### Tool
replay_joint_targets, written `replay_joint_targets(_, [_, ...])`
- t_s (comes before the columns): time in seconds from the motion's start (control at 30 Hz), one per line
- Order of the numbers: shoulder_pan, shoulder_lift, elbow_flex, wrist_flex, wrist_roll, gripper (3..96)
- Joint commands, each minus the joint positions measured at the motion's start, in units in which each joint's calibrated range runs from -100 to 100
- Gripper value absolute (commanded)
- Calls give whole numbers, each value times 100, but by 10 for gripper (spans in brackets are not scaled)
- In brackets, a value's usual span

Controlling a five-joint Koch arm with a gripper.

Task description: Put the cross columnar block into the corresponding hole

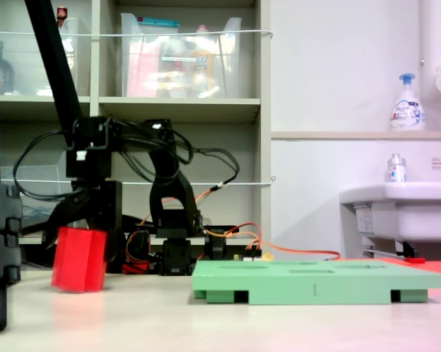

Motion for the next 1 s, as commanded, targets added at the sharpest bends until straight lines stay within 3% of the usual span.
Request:
replay_joint_targets(0.03, [88, -946, 38, -431, 142, 396])
replay_joint_targets(0.3, [620, -3153, -121, -431, 821, 396])
replay_joint_targets(0.53, [1705, -4480, -371, -431, 2090, 401])
replay_joint_targets(0.77, [2730, -3097, 706, -431, 3048, 399])
replay_joint_targets(1.0, [3282, -946, 2481, -431, 3346, 399])
